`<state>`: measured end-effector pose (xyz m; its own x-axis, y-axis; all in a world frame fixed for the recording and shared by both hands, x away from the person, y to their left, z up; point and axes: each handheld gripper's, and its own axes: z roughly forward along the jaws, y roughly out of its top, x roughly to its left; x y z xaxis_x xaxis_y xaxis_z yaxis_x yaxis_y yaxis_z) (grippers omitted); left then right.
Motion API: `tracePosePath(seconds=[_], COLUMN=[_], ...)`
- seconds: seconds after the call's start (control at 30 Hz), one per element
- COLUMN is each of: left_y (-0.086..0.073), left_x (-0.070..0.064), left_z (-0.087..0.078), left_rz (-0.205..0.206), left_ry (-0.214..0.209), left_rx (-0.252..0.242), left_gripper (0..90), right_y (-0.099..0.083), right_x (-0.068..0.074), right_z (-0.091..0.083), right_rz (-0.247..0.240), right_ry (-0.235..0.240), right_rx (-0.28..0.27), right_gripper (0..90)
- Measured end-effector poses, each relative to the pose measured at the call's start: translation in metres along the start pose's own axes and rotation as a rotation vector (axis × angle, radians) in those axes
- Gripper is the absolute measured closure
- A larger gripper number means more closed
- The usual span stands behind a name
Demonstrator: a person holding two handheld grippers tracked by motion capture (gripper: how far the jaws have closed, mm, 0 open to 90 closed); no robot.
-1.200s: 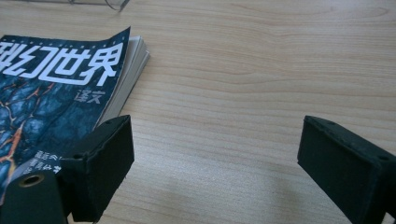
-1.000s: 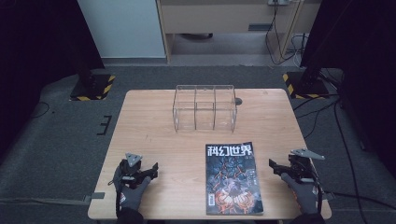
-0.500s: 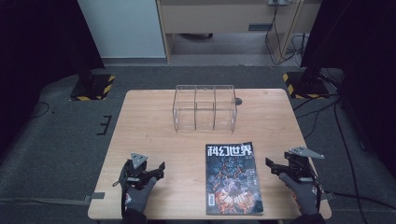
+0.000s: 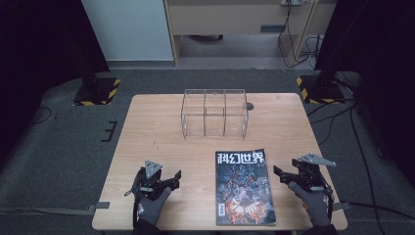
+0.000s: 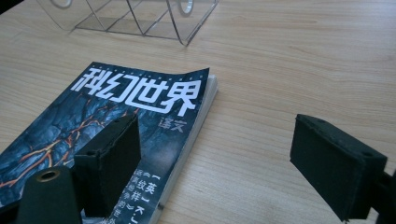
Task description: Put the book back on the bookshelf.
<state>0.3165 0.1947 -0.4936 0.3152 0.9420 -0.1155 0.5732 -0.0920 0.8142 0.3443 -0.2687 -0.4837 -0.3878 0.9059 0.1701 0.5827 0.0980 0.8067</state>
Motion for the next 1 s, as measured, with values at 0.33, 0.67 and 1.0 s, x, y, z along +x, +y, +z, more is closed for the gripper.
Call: tracePosePath(seconds=[0.33, 0.67, 1.0], left_y=[-0.001, -0.004, -0.008], left_x=[-0.020, -0.043, -0.064], left_z=[0.004, 0.012, 0.019], left_rz=[0.036, 0.072, 0.113], left_ry=[-0.033, -0.078, -0.119], left_rx=[0.002, 0.014, 0.036], left_gripper=[15.4, 15.3, 15.2], right_y=[-0.004, -0.009, -0.015], right_x=[0.006, 0.018, 0.025], right_z=[0.004, 0.011, 0.018], right_rz=[0.011, -0.015, -0.018], right_ry=[0.020, 0.037, 0.052], right_rx=[0.001, 0.015, 0.036], right_gripper=[18.5, 19.5, 19.4])
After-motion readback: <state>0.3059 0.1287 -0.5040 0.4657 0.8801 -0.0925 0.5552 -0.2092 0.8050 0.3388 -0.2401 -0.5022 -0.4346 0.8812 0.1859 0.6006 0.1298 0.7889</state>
